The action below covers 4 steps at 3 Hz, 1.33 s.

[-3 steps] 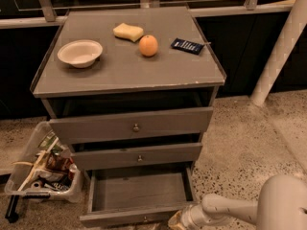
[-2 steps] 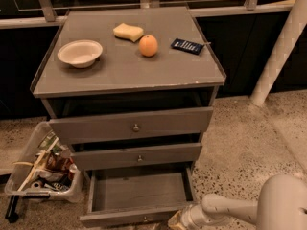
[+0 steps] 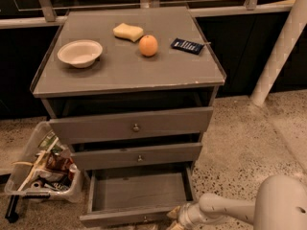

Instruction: Close bottom drawer

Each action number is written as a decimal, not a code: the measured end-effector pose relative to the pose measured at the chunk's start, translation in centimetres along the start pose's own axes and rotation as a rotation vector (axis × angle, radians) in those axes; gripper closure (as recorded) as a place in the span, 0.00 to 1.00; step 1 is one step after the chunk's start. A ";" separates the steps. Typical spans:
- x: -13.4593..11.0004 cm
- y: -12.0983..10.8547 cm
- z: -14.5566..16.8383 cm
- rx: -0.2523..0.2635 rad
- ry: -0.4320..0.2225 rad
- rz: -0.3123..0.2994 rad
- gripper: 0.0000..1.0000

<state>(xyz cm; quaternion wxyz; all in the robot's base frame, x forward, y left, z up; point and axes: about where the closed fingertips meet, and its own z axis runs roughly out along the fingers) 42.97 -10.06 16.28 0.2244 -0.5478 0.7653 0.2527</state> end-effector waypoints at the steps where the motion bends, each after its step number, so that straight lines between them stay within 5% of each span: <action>1: -1.7 -1.4 0.7 0.025 -0.014 -0.060 0.14; 3: -7.8 -9.4 0.6 0.122 -0.069 -0.210 0.61; 4: -8.6 -14.5 -0.9 0.205 -0.053 -0.229 0.84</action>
Offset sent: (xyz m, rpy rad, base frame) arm 0.1621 0.0480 0.0461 0.0497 -0.3368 0.0952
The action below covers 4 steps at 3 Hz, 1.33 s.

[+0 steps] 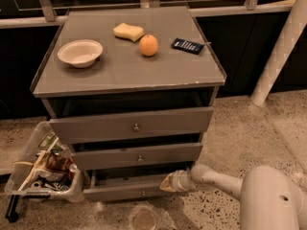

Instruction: Close bottom drawer

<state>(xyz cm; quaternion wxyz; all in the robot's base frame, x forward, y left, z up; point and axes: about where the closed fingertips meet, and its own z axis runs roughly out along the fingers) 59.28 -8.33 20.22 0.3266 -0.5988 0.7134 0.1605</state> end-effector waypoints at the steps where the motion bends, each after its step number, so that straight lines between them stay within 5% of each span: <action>1: 1.4 -1.7 0.1 0.024 0.011 0.019 1.00; 2: 1.4 -1.7 0.1 0.024 0.011 0.019 1.00; 3: 3.8 -1.9 0.0 0.059 0.010 0.013 1.00; 4: 4.0 -2.0 0.1 0.062 0.010 0.011 0.82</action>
Offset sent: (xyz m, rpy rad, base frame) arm 0.0777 -0.0911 -0.0821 -0.0310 -0.0172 -0.2006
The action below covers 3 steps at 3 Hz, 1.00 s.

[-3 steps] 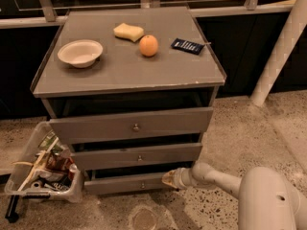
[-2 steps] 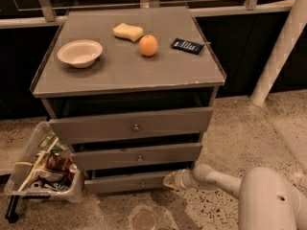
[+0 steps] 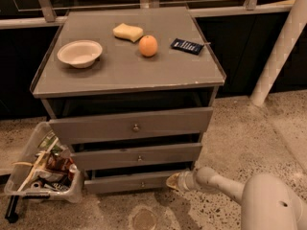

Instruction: Close bottom drawer

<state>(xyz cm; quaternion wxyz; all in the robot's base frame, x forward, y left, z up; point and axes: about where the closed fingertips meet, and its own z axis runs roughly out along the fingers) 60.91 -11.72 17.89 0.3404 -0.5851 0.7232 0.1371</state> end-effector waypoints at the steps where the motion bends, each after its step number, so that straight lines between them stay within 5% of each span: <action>1: 0.0 0.0 0.0 0.000 0.000 0.000 0.59; 3: 0.0 0.0 0.0 0.000 0.000 0.000 0.13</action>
Offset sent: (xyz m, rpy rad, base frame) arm -0.0001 0.0001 -0.0001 0.0001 0.0001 0.0001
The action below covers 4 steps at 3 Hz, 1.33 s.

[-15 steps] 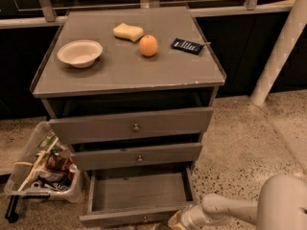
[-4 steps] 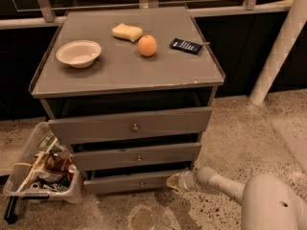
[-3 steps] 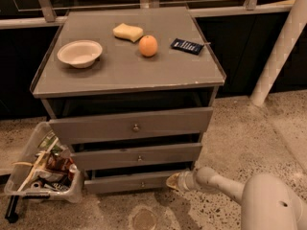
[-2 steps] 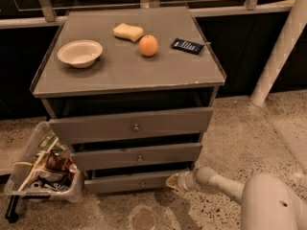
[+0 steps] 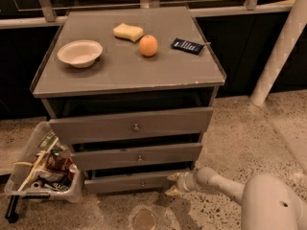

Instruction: Close bottom drawer

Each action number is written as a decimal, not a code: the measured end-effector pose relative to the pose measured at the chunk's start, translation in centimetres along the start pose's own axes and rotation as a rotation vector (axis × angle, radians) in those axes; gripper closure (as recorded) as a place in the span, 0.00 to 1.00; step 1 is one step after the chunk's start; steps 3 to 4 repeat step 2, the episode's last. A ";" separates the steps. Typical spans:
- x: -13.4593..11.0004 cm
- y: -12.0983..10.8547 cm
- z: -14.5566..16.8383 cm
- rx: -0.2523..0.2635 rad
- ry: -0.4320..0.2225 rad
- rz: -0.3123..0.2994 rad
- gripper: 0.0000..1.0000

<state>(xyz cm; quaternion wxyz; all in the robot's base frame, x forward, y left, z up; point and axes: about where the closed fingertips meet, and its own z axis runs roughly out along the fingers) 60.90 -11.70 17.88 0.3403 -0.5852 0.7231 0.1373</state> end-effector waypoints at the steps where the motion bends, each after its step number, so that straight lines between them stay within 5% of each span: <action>1: 0.0 0.0 0.0 0.000 0.000 0.000 0.00; 4: 0.0 0.0 0.0 0.000 0.000 0.000 0.00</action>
Offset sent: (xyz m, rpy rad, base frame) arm 0.0000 0.0000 0.0000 0.0000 0.0000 0.0000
